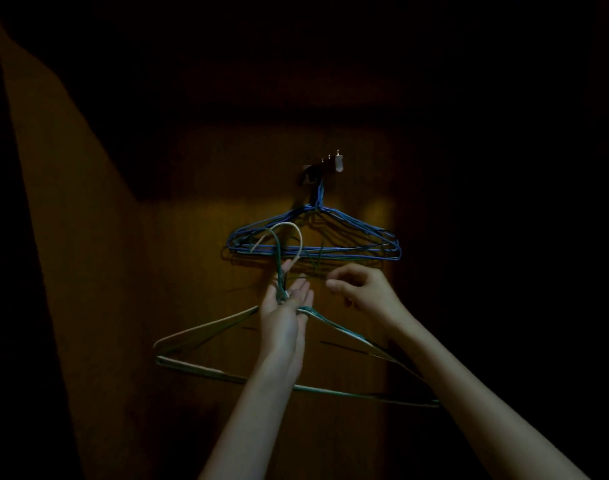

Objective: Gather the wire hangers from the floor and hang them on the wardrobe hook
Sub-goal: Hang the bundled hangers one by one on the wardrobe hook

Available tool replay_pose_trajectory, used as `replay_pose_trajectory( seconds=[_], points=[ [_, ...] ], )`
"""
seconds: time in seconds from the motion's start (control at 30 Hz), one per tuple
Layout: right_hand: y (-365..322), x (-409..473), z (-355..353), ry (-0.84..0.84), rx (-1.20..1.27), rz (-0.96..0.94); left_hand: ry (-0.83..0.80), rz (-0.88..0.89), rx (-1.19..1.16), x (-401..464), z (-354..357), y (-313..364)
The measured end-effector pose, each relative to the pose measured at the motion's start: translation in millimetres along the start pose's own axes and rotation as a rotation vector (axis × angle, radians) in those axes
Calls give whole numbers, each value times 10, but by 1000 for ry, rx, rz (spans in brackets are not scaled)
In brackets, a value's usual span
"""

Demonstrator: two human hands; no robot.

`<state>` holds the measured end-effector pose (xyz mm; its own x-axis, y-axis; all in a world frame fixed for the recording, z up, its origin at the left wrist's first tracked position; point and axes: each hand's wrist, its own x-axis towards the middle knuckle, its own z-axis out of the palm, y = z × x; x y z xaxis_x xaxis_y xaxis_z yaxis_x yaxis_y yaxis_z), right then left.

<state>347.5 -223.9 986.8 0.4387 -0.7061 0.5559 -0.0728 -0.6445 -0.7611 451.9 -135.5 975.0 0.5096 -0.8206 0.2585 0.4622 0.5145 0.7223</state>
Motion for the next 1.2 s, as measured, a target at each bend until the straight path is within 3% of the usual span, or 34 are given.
replay_pose_trajectory(
  seconds=[0.33,0.73,1.2],
  points=[
    [216,-46,-395,130,-17,11,-28,40,-10,208,172,68],
    [124,392,-649,481,-83,-172,-38,103,-25,489,339,127],
    [600,1319,-638,497,-115,-91,-8,181,21,912,311,170]
  ],
)
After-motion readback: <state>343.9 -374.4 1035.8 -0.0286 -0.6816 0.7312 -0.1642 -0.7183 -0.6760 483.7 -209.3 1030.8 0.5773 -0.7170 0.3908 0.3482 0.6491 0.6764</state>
